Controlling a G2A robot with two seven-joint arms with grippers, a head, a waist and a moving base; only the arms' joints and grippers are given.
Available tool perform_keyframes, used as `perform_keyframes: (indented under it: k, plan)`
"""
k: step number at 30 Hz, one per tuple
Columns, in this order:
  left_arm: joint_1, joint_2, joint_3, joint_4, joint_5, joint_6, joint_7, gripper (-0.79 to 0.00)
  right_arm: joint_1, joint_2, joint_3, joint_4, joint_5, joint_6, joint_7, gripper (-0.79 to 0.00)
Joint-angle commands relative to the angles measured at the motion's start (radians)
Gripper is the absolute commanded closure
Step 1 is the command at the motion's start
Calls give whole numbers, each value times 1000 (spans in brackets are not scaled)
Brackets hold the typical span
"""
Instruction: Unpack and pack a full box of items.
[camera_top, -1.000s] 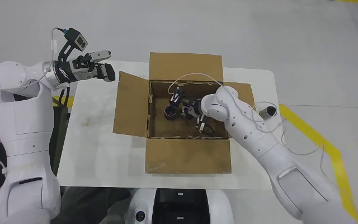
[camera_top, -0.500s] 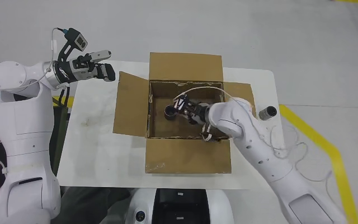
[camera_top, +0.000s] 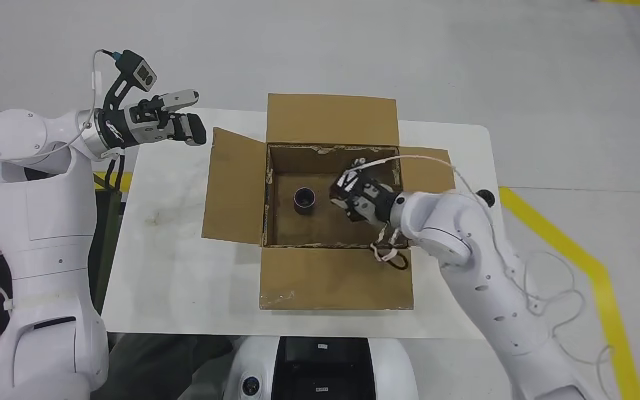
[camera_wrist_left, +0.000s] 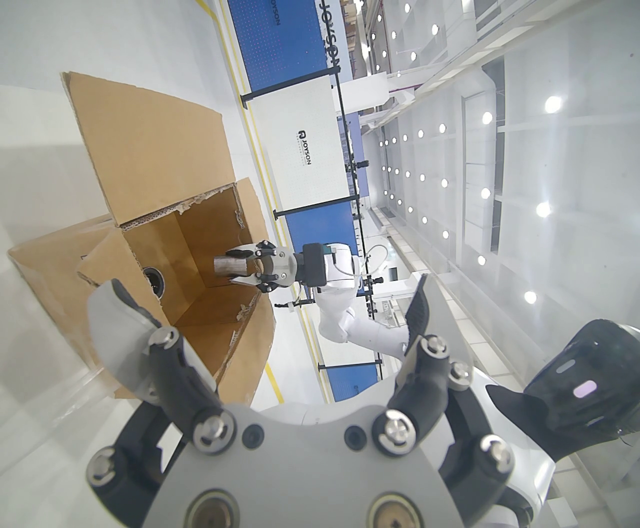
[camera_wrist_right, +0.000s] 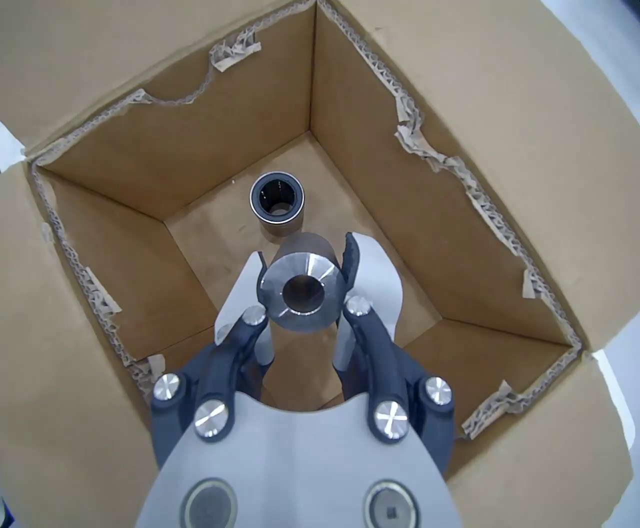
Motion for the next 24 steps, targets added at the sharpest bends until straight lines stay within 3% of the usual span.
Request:
perform_keyframes:
  k: [1,17,24]
  plan:
    - [0,0,0,0,0,0,0,-785,-22,5,21,-26,-1,8,-7,0]
    - [0,0,0,0,0,0,0,-785,-385,59,289,-309,-47,58,-163,0]
    - [0,0,0,0,0,0,0,-785,-423,66,324,-333,-22,60,-171,0]
